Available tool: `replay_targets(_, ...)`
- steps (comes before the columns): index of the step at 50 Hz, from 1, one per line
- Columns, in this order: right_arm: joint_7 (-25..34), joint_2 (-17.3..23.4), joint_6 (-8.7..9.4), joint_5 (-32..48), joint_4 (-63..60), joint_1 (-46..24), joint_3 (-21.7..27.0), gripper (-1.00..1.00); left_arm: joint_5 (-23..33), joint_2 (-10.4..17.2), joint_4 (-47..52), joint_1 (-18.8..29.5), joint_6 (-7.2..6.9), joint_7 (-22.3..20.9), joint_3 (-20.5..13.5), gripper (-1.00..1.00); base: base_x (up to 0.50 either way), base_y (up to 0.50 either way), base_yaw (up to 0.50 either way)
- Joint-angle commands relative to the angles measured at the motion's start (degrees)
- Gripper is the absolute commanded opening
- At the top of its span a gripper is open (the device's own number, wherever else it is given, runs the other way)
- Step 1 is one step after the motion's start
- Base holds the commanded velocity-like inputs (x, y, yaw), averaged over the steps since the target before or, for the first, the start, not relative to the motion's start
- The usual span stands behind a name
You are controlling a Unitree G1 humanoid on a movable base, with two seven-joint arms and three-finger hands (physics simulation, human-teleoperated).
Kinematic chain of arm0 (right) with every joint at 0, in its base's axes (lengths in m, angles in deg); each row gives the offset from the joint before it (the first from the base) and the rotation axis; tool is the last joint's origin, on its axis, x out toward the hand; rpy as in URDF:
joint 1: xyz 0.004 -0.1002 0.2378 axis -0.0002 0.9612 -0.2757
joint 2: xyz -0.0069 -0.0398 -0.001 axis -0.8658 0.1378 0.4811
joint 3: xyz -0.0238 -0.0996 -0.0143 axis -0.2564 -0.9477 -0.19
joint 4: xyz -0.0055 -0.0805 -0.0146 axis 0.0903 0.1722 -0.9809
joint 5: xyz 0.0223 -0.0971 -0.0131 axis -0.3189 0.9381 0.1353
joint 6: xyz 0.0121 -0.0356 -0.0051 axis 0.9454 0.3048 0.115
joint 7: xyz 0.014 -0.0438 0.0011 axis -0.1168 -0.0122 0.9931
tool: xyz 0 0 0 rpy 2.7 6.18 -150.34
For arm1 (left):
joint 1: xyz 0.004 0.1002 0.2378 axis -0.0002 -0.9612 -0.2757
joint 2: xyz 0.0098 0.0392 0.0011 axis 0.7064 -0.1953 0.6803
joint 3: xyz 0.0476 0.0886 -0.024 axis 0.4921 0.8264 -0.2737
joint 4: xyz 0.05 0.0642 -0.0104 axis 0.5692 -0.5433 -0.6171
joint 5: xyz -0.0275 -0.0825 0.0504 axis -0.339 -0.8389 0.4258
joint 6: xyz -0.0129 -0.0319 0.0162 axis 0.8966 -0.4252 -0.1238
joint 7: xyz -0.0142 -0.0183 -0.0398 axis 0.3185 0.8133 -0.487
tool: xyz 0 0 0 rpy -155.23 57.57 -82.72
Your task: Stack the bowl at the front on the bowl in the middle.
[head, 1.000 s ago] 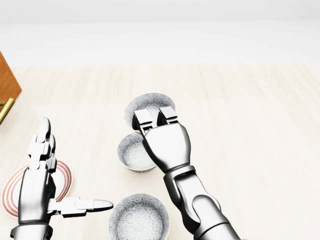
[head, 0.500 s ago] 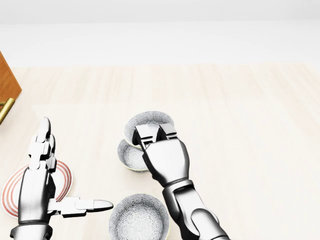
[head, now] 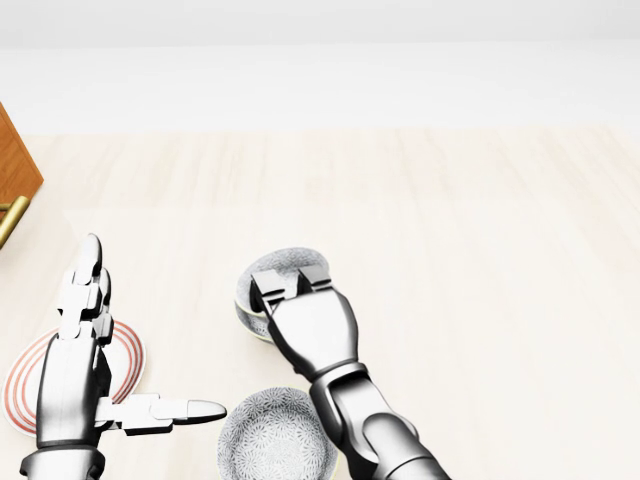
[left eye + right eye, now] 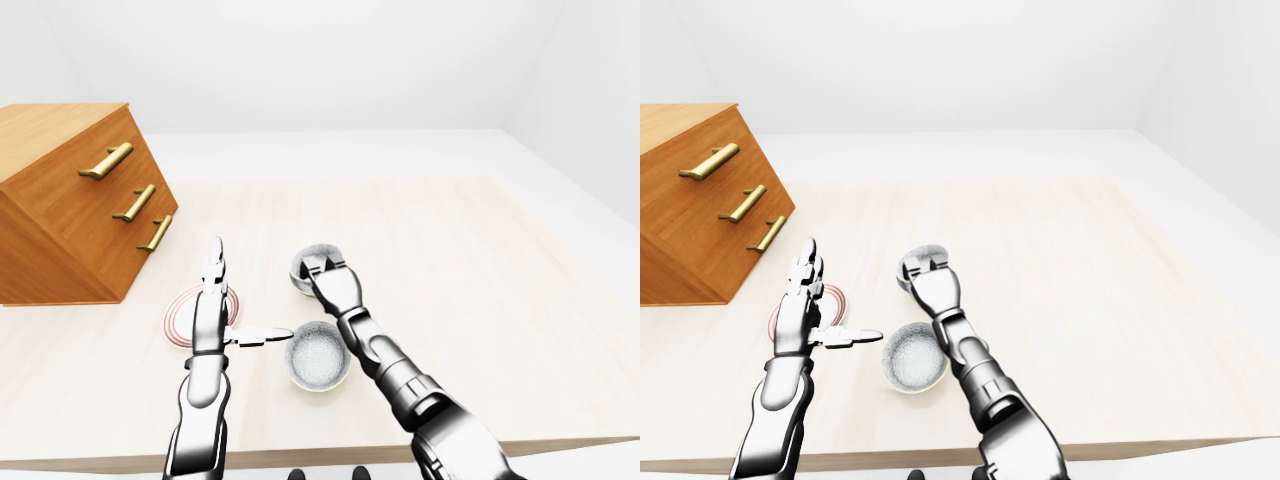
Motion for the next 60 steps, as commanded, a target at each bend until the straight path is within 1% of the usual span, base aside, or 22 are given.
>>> replay_targets(1, 0.0, -0.4, 0.01, 2.9, 2.1, -1.6, 0.0, -0.72, 0.1, 0.0, 0.1, 0.0, 0.00, 0.0, 0.0, 1.00, 0.00, 0.00, 0.00)
replay_targets(2, 0.0, -0.4, 0.01, 2.8, 1.2, -1.2, 0.0, 0.01, 0.2, 0.0, 0.1, 0.0, 0.00, 0.1, 0.0, 1.00, 0.00, 0.00, 0.00)
replay_targets(3, 0.0, -0.4, 0.01, 2.7, 0.8, -1.2, 0.0, 1.00, 0.2, 0.0, 0.1, 0.0, 0.00, 0.1, 0.0, 1.00, 0.00, 0.00, 0.00)
replay_targets(8, 0.0, -0.3, 0.01, 2.6, -2.3, -0.2, -0.1, 1.00, 0.3, 0.0, 0.2, -0.1, 0.00, 0.0, 0.0, 1.00, 0.00, 0.00, 0.00)
replay_targets(11, 0.0, -0.1, 0.01, 2.1, -8.4, 1.9, 0.0, 1.00, 0.3, 0.0, 0.2, -0.1, 0.00, 0.0, 0.0, 1.00, 0.00, 0.00, 0.00)
replay_targets(15, 0.0, 0.0, 0.01, 1.3, -20.6, 6.0, -0.2, 1.00, 0.3, -0.1, 0.3, -0.1, 0.00, 0.1, 0.0, 1.00, 0.00, 0.00, 0.00)
replay_targets(19, 3.4, 0.0, 0.01, 0.2, -27.8, 8.4, -0.3, 1.00, 0.3, 0.0, 0.3, -0.1, 0.00, 0.1, 0.0, 1.00, 0.00, 0.00, 0.00)
replay_targets(29, 7.7, 0.4, 0.01, -0.8, -36.5, 12.0, -0.7, 1.00, 0.2, 0.0, 0.3, -0.1, 0.00, 0.1, 0.0, 1.00, 0.00, 0.00, 0.00)
replay_targets(43, 11.7, 1.2, 0.01, -3.5, -45.6, 14.9, -0.1, 1.00, 0.0, -0.1, 0.2, -0.1, 0.00, 0.1, 0.0, 1.00, 0.00, 0.00, 0.00)
replay_targets(46, 13.8, 1.7, 0.01, -6.9, -49.7, 16.5, 0.7, 1.00, -0.2, -0.1, 0.1, -0.1, 0.00, 0.1, 0.0, 1.00, 0.00, 0.00, 0.00)
replay_targets(50, 17.4, 2.6, 0.01, -14.4, -55.1, 19.7, 2.1, 1.00, -0.5, -0.1, 0.0, 0.0, 0.00, 0.3, 0.0, 1.00, 0.00, 0.00, 0.00)
replay_targets(54, 21.2, 3.9, 0.01, -23.6, -62.8, 24.2, 3.7, 1.00, -1.0, -0.2, -0.2, 0.0, 0.00, 0.4, -0.1, 1.00, 0.00, 0.00, 0.00)
replay_targets(57, 22.6, 5.1, 0.01, -29.3, -67.5, 28.0, 4.7, 1.00, -1.4, -0.2, -0.4, 0.1, 0.00, 0.4, -0.1, 1.00, 0.00, 0.00, 0.00)
replay_targets(60, 22.7, 6.3, 0.01, -33.7, -71.3, 31.8, 5.9, 1.00, -1.8, -0.2, -0.6, 0.1, 0.00, 0.4, -0.1, 1.00, 0.00, 0.00, 0.00)
